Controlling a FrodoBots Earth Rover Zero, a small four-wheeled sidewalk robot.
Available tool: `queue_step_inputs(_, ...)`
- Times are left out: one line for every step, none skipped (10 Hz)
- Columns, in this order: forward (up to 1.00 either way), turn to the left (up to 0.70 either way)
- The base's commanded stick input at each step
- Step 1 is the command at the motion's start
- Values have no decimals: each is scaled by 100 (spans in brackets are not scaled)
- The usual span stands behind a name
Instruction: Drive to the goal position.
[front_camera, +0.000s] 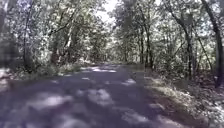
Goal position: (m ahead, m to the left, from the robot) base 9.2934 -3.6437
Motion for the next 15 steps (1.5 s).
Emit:
queue_step_inputs(45,0)
queue_step_inputs(45,0)
queue_step_inputs(45,0)
queue_step_inputs(45,0)
queue_step_inputs(45,0)
queue_step_inputs(45,0)
queue_step_inputs(45,0)
queue_step_inputs(45,0)
queue_step_inputs(45,0)
queue_step_inputs(45,0)
queue_step_inputs(45,0)
queue_step_inputs(45,0)
queue_step_inputs(45,0)
queue_step_inputs(45,0)
queue_step_inputs(45,0)
